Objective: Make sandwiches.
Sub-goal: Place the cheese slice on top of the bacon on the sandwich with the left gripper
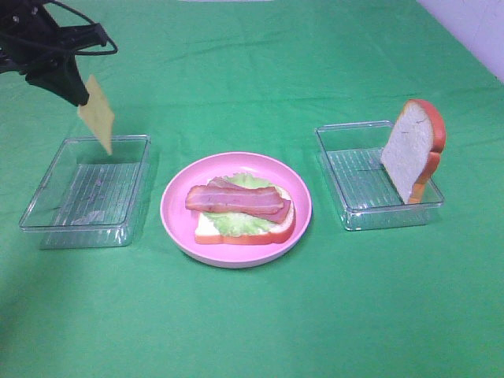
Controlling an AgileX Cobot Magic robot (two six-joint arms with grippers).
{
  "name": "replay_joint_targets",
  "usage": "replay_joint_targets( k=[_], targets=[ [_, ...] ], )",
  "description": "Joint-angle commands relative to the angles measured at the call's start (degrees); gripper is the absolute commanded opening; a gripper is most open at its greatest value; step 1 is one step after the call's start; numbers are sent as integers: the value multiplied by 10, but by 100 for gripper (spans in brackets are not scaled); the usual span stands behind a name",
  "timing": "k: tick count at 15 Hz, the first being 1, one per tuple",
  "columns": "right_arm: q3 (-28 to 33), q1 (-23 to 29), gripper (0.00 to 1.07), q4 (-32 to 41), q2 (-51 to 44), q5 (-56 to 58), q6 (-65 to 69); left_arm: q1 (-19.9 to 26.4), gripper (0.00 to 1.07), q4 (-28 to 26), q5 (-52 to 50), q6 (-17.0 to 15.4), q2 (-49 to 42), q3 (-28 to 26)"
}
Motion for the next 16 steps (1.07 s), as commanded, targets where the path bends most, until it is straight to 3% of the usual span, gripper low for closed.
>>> replay_joint_targets(
  k=[1,3,4,5,8,12,14,16],
  targets=[
    [2,-1,74,3,-14,-6,-5,-2,0,-135,-18,61,-11,-2],
    [2,-1,74,3,-14,-6,-5,-10,0,-229,-22,100,-7,-2],
    [2,-1,74,3,-14,-6,-5,-45,0,-276,-41,138,-3,-2],
    [2,-1,74,3,-14,-6,-5,-58,0,-280,-46,142,-2,-2],
    [2,-1,74,3,-13,-6,-5,-133,0,-281,-75,146,23,-2],
    [2,-1,74,3,-13,-6,-5,-201,0,-270,-77,142,81,-2],
    [2,-1,74,3,-13,-6,-5,-205,0,-243,-66,126,108,-2],
    [2,-1,74,3,-13,-6,-5,-205,0,-167,-65,92,118,-2]
  ],
)
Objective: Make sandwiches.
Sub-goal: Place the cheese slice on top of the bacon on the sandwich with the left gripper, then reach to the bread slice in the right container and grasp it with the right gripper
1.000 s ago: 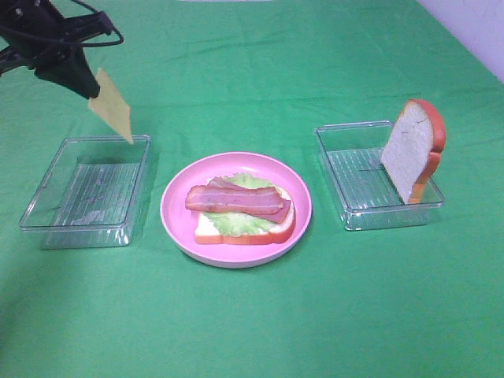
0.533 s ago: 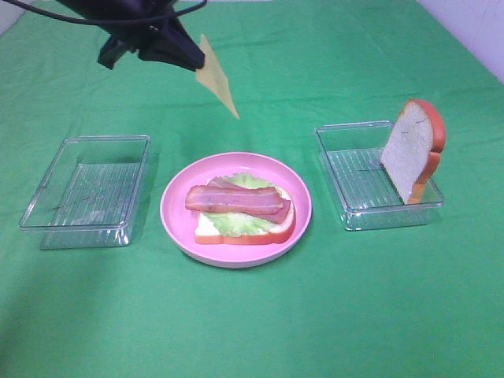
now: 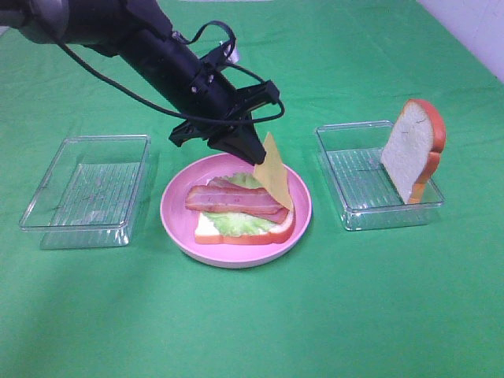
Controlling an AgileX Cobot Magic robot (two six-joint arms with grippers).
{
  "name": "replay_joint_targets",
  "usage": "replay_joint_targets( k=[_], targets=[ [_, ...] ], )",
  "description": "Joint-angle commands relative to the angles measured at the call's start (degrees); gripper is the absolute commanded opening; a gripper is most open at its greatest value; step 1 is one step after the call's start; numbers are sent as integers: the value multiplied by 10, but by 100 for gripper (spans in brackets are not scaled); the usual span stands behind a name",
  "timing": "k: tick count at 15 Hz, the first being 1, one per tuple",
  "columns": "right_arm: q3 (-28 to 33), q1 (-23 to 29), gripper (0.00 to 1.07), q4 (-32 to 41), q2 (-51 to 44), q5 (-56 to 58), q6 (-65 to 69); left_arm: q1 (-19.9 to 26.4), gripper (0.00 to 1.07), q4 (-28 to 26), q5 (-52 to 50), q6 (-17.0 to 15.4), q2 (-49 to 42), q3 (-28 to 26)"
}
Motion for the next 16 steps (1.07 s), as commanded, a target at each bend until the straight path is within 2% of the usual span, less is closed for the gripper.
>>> replay_joint_targets(
  k=[1,3,8,9,10,12,14,16],
  targets=[
    [2,-1,74,3,-13,-6,-5,-1,0,65,5,-36,4,-2],
    [2,-1,74,3,-13,-6,-5,-1,0,146,6,-77,4,-2],
    [2,-1,74,3,-13,-6,-5,-1,0,148,24,-77,4,-2],
    [2,-1,74,3,-13,-6,-5,-1,6,148,27,-77,4,-2],
    [2,-1,74,3,-13,-6,-5,-1,18,148,28,-77,4,-2],
    [2,-1,74,3,-13,-6,-5,-1,55,148,28,-77,2,-2],
    [2,-1,74,3,-13,-6,-5,2,74,152,27,-77,-9,-2],
    [2,-1,74,3,-13,-6,-5,4,76,170,26,-69,-44,-2]
  ],
)
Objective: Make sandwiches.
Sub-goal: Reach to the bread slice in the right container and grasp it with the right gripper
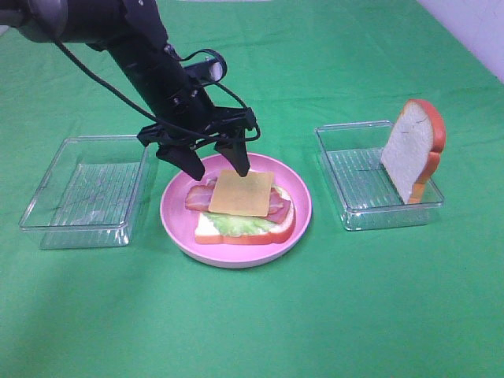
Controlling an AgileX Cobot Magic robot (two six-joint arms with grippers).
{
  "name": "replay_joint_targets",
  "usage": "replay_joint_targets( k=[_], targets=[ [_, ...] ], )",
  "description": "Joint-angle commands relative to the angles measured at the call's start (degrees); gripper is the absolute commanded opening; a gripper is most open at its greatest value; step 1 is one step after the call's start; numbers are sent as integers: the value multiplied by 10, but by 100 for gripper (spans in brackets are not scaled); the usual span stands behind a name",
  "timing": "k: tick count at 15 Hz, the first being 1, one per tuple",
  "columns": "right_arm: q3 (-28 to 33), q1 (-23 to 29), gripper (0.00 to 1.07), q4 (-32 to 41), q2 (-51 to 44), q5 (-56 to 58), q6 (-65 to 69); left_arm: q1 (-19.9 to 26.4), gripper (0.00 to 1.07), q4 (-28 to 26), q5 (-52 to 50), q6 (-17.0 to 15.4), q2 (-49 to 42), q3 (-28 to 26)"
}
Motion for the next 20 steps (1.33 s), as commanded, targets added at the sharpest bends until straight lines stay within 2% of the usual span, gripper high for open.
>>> replay_joint_targets(
  k=[1,4,6,8,10,12,13,15,16,17,18,19,20],
  targets=[
    [2,-1,74,3,-13,-6,-5,3,76,61,10,7,-66,-2],
    [2,-1,74,2,-13,-6,-5,3,76,158,64,-30,-159,-2],
    [2,-1,74,1,-13,-8,-5,1,76,198,97,-48,-209,-2],
    [2,-1,74,1,-13,-8,-5,1,76,218,143,-58,-273,-2],
    [2,-1,74,1,-13,-11,-5,1,76,218,157,-53,-360,42],
    [2,-1,74,1,-13,-15,-5,1,76,218,136,-52,-449,138],
    [2,-1,74,1,-13,-17,-5,1,76,218,129,-52,-468,161],
    [2,-1,74,2,-13,-28,-5,1,76,219,85,-52,-561,278],
    [1,-1,74,3,-10,-34,-5,1,76,219,53,-52,-658,394],
    [1,-1,74,3,-8,-36,-5,1,76,219,46,-52,-683,423],
    [-1,-1,74,5,1,-39,-5,1,76,219,30,-52,-759,502],
    [-2,-1,74,5,11,-46,-5,1,76,219,27,-52,-782,524],
    [-5,-1,74,5,26,-60,-5,1,76,219,22,-52,-839,574]
  ],
)
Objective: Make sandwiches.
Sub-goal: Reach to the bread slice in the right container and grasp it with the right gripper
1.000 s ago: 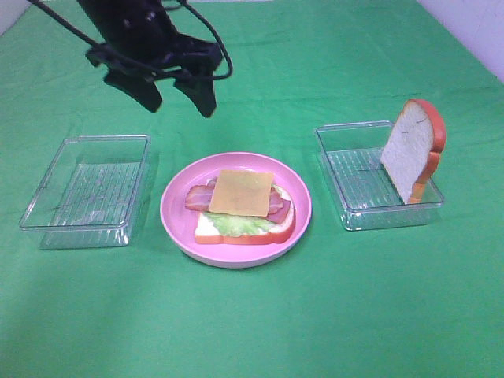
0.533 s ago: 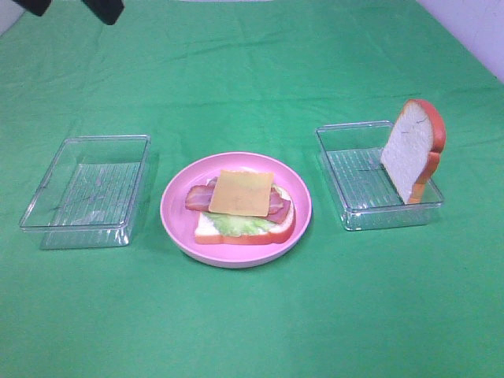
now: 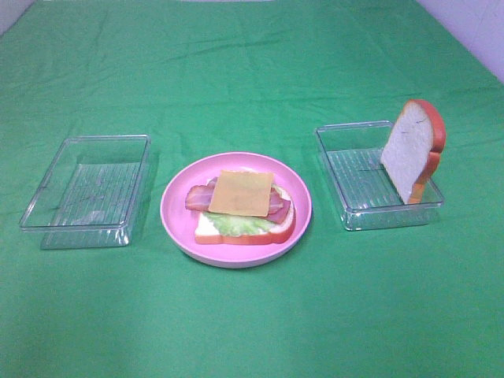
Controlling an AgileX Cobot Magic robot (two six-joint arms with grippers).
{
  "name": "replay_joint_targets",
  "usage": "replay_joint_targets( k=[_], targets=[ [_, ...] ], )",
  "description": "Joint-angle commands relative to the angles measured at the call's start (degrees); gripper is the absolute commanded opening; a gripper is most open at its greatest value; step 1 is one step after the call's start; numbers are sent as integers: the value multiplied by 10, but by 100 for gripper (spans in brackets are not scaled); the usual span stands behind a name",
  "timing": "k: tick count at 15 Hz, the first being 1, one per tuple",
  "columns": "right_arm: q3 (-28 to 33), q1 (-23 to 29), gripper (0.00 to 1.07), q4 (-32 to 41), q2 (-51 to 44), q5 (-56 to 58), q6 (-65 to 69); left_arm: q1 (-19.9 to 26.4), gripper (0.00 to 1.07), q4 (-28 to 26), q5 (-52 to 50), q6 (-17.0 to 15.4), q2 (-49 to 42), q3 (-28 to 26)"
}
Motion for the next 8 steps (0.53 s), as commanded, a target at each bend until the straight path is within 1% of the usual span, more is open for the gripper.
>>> replay_joint_targets(
  k=[1,2,4,5,6,7,8],
  targets=[
    [-6,-1,74,5,32,-41,-5,0,76,1,-13,-1,-128,101],
    [-6,-1,74,5,51,-61,-5,0,76,1,-9,-1,-184,132],
    [-6,-1,74,5,93,-115,-5,0,76,1,5,-1,-295,174],
    [-6,-1,74,5,105,-129,-5,0,76,1,5,-1,-325,181],
    [-6,-1,74,5,129,-156,-4,0,76,1,5,-1,-382,189],
    [-13,-1,74,-3,195,-204,28,0,76,6,4,-1,-477,203],
    [-28,-1,71,-15,238,-217,53,0,76,6,-6,-2,-515,207]
  ],
)
